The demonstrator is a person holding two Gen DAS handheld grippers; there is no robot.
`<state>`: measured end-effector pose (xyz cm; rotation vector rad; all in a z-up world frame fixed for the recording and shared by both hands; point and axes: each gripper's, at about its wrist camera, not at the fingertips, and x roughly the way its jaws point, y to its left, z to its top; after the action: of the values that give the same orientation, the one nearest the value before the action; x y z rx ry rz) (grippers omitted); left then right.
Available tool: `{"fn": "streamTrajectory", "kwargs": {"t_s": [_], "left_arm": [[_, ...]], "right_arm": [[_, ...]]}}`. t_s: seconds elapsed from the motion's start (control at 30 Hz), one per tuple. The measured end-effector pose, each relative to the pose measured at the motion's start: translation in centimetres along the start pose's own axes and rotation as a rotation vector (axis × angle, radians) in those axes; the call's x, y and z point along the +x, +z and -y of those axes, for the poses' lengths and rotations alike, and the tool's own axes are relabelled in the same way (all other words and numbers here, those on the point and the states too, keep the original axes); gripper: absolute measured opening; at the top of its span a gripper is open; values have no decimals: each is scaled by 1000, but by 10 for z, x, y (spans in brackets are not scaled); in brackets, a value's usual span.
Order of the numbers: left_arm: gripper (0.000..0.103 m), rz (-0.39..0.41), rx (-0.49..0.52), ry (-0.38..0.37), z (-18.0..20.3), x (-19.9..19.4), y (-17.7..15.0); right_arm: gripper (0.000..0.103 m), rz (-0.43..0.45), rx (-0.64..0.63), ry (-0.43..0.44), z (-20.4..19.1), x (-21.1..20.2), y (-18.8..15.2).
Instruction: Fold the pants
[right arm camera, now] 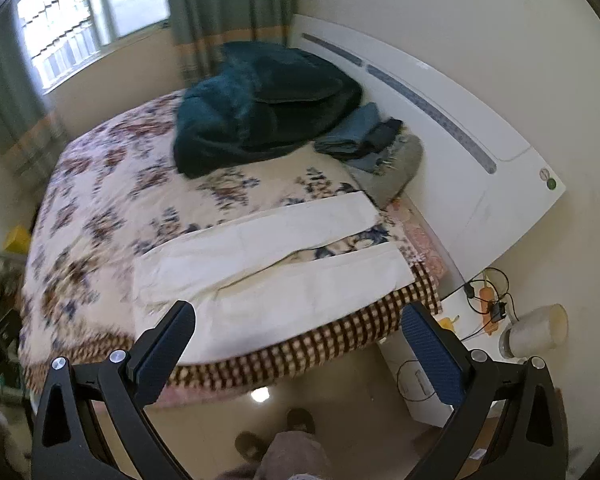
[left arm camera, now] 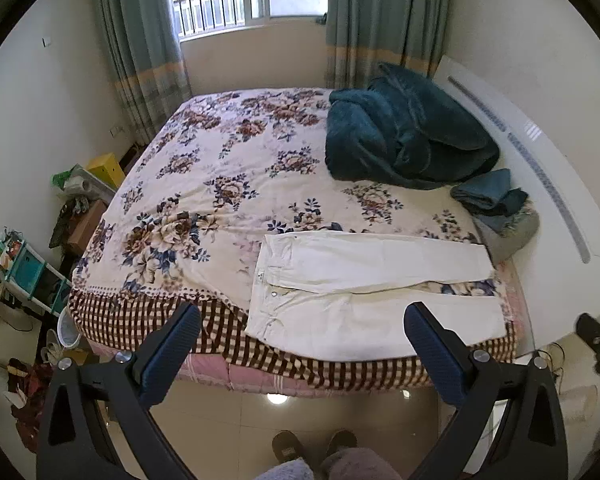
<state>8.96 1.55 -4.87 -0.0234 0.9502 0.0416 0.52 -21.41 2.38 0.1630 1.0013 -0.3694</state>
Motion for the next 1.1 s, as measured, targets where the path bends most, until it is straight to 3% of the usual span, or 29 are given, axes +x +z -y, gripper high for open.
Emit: {"fn": "streamTrajectory", "kwargs": {"t_s": [0.13, 0.3, 0.5, 0.7, 0.9, 1.1], "left_arm": [[103, -75, -18, 66, 13, 72, 26], [103, -204, -86, 133, 27, 170, 57], [103, -389, -261, 232, 45, 331, 89], [103, -588, -399, 259, 60, 491, 87], [103, -724, -541, 294, 59, 620, 91], [103, -789, -618, 340, 50, 702, 99]], "right_arm": [[103, -59, 81, -15, 6, 94, 47], [103, -171, 144, -13, 18, 255, 111], [103, -306, 182, -3, 28, 459, 179], [103, -423, 290, -61, 51, 649, 223], [103, -526, 382, -132, 68, 768, 232], [103, -591, 464, -171, 70, 851, 238]]}}
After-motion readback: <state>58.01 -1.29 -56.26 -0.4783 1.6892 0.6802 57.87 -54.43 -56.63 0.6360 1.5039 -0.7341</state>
